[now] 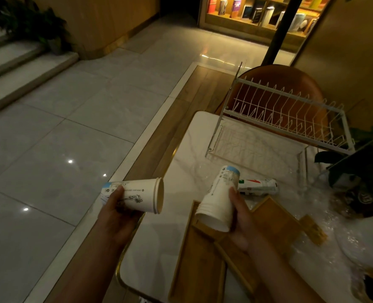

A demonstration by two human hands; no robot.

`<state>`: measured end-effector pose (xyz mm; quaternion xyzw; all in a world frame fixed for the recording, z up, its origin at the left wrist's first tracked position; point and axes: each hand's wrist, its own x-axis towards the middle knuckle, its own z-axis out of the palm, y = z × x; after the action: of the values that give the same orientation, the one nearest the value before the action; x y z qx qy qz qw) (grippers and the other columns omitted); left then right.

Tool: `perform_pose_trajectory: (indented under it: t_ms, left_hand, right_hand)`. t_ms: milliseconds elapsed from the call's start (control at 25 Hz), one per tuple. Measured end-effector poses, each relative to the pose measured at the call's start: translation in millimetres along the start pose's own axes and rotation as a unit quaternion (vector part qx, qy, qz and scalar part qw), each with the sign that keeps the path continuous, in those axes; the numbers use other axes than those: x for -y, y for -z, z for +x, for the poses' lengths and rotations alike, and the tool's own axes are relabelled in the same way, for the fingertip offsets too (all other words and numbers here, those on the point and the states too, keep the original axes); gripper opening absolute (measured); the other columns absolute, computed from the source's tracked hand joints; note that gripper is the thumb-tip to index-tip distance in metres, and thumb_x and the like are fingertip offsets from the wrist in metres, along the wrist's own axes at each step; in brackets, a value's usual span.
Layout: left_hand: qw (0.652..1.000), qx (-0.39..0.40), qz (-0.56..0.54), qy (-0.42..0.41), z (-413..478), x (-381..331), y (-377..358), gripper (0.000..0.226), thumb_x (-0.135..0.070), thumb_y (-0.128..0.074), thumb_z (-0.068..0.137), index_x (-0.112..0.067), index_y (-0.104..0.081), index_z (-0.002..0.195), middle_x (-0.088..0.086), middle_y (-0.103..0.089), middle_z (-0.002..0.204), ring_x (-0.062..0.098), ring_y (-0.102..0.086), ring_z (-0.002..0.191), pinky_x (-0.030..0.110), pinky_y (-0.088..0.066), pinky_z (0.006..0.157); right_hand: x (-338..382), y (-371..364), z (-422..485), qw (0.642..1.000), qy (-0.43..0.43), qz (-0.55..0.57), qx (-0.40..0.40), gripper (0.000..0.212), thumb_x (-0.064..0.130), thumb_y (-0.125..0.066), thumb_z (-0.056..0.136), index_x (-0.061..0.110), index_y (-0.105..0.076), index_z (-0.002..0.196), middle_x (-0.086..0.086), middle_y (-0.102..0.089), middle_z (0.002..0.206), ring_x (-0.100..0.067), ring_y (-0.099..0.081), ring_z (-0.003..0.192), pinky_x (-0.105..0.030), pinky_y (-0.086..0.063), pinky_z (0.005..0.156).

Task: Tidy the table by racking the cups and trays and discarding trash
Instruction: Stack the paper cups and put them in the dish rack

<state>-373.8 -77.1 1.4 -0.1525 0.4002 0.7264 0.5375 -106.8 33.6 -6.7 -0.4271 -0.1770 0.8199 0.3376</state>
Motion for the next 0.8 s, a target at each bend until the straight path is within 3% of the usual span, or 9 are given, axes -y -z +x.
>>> perform_pose_trajectory:
  t_ms: [160,200,280,360,480,600,720,800]
  left_hand:
    - [1.000,0.007,0.013,-0.001,1.2,14.6,-10.3,0.057,-0.026,-0.060,0.092,-0.019,-0.041,0.146,0.017,-0.059,0.139,0.033,-0.059,0.124,0.051,-0.059,0.081]
    - [1.000,0.005,0.020,0.001,1.8,18.3,-12.9,0.059,-0.026,-0.062,0.091,-0.019,-0.041,0.145,0.017,-0.060,0.137,0.033,-0.059,0.123,0.053,-0.060,0.081]
    - [0.999,-0.001,0.033,0.003,3.6,24.6,-18.9,0.063,-0.027,-0.066,0.087,-0.019,-0.042,0.145,0.016,-0.061,0.135,0.032,-0.061,0.121,0.056,-0.058,0.081]
    - [0.999,-0.003,0.043,0.003,4.9,29.4,-25.6,0.066,-0.027,-0.069,0.082,-0.018,-0.044,0.143,0.016,-0.062,0.133,0.032,-0.062,0.119,0.056,-0.056,0.080]
    - [0.998,0.004,0.064,0.014,5.0,37.3,-35.5,0.056,-0.025,-0.070,0.083,-0.017,-0.049,0.134,0.016,-0.064,0.128,0.032,-0.065,0.113,0.054,-0.057,0.074]
    - [0.993,0.019,0.114,0.022,3.1,46.0,-44.1,0.030,-0.020,-0.066,0.089,-0.018,-0.056,0.117,0.016,-0.063,0.126,0.033,-0.065,0.110,0.051,-0.057,0.069]
    - [0.992,0.034,0.112,0.041,-3.9,53.0,-50.3,0.027,-0.021,-0.065,0.089,-0.016,-0.056,0.114,0.017,-0.061,0.128,0.033,-0.064,0.111,0.049,-0.060,0.065]
    - [0.992,0.049,0.094,0.064,-11.7,58.4,-54.5,0.041,-0.023,-0.069,0.083,-0.014,-0.054,0.121,0.017,-0.060,0.129,0.034,-0.064,0.112,0.047,-0.062,0.063]
  right_hand:
    - [7.9,4.6,-30.3,0.996,-0.022,0.074,0.038,0.053,0.035,-0.072,0.081,0.011,-0.063,0.127,-0.021,-0.065,0.125,-0.037,-0.067,0.108,-0.049,-0.056,0.079]
    - [10.8,3.7,-36.8,0.998,-0.013,0.035,0.041,0.054,0.035,-0.075,0.078,0.013,-0.064,0.126,-0.020,-0.067,0.123,-0.036,-0.068,0.106,-0.048,-0.057,0.077]
    - [20.9,0.0,-47.4,0.986,0.027,-0.161,0.024,0.062,0.039,-0.081,0.069,0.020,-0.062,0.125,-0.013,-0.071,0.117,-0.032,-0.071,0.102,-0.043,-0.059,0.073]
    - [33.3,-5.8,-53.5,0.921,0.070,-0.382,0.009,0.070,0.046,-0.085,0.059,0.033,-0.062,0.124,0.000,-0.072,0.116,-0.021,-0.071,0.101,-0.036,-0.060,0.076]
    - [53.7,-17.3,-56.9,0.810,0.104,-0.576,0.044,0.064,0.054,-0.084,0.055,0.055,-0.062,0.115,0.026,-0.068,0.111,0.002,-0.063,0.102,-0.022,-0.054,0.085]
    - [66.6,-31.2,-54.3,0.711,0.135,-0.689,0.034,0.083,0.055,-0.087,0.049,0.046,-0.058,0.127,0.031,-0.059,0.110,0.008,-0.056,0.103,-0.022,-0.050,0.089]
    - [70.7,-43.7,-50.3,0.695,0.190,-0.693,0.027,0.087,0.059,-0.084,0.047,0.048,-0.053,0.127,0.026,-0.057,0.111,0.007,-0.055,0.099,-0.019,-0.048,0.079]
    - [66.8,-50.1,-48.6,0.710,0.249,-0.659,0.005,0.075,0.062,-0.080,0.053,0.046,-0.056,0.123,0.024,-0.056,0.116,0.005,-0.056,0.095,-0.019,-0.048,0.076]
